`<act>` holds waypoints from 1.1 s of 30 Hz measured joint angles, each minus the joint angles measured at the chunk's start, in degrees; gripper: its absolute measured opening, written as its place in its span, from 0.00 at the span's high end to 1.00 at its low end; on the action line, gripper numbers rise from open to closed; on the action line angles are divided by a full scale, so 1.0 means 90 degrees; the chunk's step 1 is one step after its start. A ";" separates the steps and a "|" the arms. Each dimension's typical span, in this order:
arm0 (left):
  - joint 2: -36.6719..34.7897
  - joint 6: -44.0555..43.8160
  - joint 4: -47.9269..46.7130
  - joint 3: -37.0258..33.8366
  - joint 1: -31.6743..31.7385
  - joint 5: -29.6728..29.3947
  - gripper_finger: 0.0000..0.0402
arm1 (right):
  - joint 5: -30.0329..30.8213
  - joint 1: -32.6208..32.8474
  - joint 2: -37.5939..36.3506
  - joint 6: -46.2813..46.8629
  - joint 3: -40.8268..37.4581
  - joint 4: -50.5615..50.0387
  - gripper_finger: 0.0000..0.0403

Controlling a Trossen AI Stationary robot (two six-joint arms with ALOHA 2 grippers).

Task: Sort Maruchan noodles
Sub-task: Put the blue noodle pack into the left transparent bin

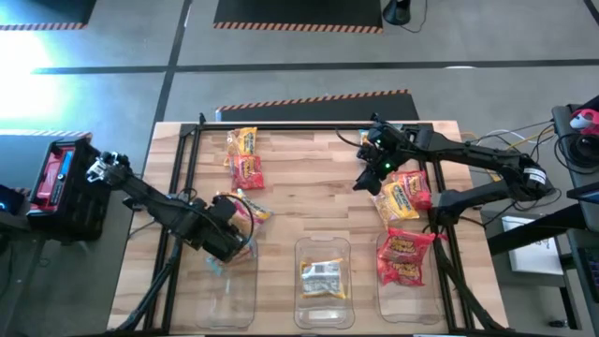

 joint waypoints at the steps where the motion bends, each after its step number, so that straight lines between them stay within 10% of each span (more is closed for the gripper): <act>1: -0.0007 -0.0149 0.0051 -0.0072 0.0047 0.0001 0.55 | 0.0000 0.0002 0.0000 0.0000 0.0000 0.0011 0.50; 33: -0.0358 0.1195 0.5228 -0.3368 0.2953 0.1043 0.55 | 0.0123 0.0461 0.0002 0.0861 -0.1213 0.3108 0.50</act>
